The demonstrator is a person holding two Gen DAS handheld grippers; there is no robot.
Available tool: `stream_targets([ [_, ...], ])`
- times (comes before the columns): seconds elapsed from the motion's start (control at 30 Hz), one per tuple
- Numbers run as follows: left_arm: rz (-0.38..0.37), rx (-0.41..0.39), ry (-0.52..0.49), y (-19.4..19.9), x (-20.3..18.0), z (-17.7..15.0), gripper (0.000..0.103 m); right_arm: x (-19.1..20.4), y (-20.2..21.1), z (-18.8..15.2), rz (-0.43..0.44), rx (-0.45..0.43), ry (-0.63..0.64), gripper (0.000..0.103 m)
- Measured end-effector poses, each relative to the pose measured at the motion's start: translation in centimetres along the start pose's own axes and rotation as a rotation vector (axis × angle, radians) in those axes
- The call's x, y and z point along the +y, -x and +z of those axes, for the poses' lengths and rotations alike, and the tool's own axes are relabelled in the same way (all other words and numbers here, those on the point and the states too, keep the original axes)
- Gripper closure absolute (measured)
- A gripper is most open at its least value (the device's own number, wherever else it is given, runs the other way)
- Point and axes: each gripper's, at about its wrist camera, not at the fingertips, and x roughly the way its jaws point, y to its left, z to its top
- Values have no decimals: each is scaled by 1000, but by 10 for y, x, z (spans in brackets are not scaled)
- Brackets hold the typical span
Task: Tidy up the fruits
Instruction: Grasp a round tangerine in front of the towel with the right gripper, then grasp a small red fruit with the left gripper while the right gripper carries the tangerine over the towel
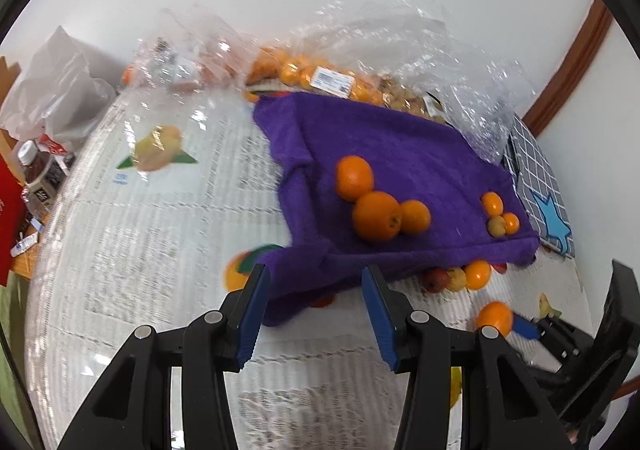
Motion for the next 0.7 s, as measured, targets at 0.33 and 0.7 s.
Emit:
stream_targets([
  [0.33, -137, 87, -96, -39, -67, -21, 57, -79, 35, -17, -94, -38, -142, 63],
  [0.7, -112, 97, -101, -67, -89, -17, 74, -128, 49, -34, -135, -49, -228, 63],
])
